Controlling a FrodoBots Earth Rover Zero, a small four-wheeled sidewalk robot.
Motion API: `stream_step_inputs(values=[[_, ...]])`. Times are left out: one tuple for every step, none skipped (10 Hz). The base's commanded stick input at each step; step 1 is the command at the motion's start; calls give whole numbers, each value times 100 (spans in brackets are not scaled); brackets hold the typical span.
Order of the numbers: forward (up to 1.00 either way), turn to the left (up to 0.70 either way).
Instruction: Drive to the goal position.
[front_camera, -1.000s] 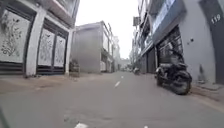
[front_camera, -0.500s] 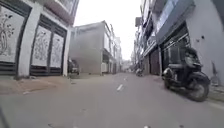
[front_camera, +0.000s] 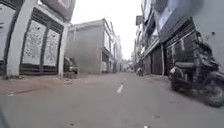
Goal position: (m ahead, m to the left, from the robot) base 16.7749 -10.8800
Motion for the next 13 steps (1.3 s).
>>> stream_step_inputs(values=[[100,-3],[100,5],[100,5],[100,5],[100,5],[100,5],[100,5],[100,5],[100,5],[100,5],[100,5],[100,5],[100,5]])
